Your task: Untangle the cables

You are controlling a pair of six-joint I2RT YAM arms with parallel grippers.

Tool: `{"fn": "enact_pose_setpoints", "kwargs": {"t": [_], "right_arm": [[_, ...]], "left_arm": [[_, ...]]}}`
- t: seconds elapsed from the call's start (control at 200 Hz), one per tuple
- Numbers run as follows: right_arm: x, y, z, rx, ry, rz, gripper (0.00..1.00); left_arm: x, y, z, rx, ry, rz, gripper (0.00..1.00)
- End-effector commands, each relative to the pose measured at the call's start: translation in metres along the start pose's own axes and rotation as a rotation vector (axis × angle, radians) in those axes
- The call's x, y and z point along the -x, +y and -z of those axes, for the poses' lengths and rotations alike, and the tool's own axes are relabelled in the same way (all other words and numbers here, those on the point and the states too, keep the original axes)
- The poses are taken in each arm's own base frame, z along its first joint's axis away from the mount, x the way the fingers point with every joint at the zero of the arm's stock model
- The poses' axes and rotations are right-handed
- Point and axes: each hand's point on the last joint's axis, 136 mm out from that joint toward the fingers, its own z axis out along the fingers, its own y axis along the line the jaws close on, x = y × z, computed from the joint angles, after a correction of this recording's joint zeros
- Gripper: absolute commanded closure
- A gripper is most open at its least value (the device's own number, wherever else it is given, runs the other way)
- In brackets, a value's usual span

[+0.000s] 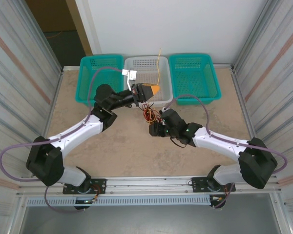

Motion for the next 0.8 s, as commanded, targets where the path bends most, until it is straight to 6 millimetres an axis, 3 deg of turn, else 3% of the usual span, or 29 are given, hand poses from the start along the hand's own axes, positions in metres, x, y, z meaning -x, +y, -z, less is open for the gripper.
{"fn": "enact_pose_setpoints", "kwargs": {"t": [0.0,0.245,0.301,0.471,0.556,0.671,0.797], "right_arm": [[0.019,0.018,0.019,0.048,-0.099,0.045,0.28],[0.037,0.017,0.052,-0.009,-0.245,0.149,0.2],[0.04,0.019,0.057,-0.008,-0.263,0.176,0.14],[0.053,0.027,0.064,-0.009,-0.289,0.236,0.17],[0.056,0.031,0.064,-0.005,-0.292,0.25,0.27],[0.057,0.034,0.062,0.009,-0.293,0.249,0.56],[0.055,0.038,0.057,0.025,-0.285,0.238,0.79]], "left_arm": [[0.033,-0.043,0.003,-0.081,-0.08,-0.054,1.0],[0.057,-0.064,0.0,-0.128,-0.127,0.014,1.0],[0.061,-0.069,0.0,-0.141,-0.128,0.016,1.0],[0.072,-0.076,-0.001,-0.149,-0.15,0.039,1.0],[0.076,-0.081,0.0,-0.153,-0.156,0.043,1.0],[0.081,-0.085,0.0,-0.158,-0.166,0.05,1.0],[0.086,-0.087,0.001,-0.163,-0.179,0.065,1.0]]}}
